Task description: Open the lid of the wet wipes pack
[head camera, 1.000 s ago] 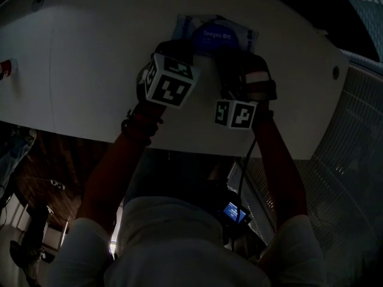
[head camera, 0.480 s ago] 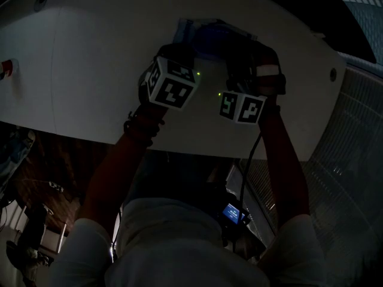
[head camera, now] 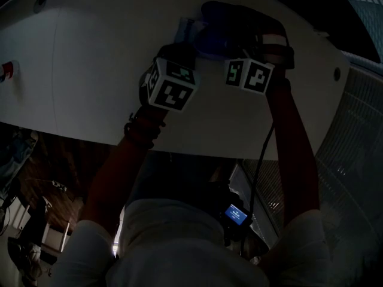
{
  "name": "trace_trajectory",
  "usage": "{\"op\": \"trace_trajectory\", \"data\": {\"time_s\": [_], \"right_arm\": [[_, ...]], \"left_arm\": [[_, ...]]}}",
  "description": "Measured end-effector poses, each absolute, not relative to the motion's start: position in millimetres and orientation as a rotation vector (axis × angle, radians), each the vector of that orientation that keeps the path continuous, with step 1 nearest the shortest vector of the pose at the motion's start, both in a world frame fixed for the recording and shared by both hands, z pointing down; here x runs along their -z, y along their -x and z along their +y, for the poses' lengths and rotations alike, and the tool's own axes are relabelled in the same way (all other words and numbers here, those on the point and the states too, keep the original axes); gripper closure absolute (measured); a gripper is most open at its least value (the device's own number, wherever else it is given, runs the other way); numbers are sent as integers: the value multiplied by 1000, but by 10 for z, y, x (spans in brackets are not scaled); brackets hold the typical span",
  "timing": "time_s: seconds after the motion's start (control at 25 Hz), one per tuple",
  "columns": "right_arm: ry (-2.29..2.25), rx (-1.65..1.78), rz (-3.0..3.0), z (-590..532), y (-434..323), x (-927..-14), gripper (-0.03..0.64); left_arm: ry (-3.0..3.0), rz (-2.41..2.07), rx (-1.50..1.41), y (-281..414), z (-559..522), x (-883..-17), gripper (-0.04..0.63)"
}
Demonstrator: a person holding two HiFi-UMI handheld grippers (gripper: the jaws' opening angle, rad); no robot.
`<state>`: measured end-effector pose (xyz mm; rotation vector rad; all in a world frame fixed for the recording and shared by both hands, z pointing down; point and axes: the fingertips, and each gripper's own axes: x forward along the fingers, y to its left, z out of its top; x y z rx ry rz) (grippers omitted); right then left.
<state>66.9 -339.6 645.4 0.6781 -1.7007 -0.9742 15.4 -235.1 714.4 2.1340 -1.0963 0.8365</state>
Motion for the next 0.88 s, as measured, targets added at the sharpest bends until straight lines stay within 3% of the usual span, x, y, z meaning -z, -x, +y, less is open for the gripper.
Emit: {"op": "trace_trajectory", "data": {"time_s": [0.24, 0.48, 0.88], "right_arm": [[-613, 930, -1694, -3596, -680, -6720, 536], [-596, 889, -1735, -3667, -688, -6943, 591], [-809, 761, -1897, -3430, -745, -6393, 584]], "left_arm": [[-2130, -1093, -832, -146, -2354, -7148, 592], [-2130, -1103, -828, -136, -2368, -7150, 592], [-2125, -1139, -816, -57, -2306, -7072, 592]]}}
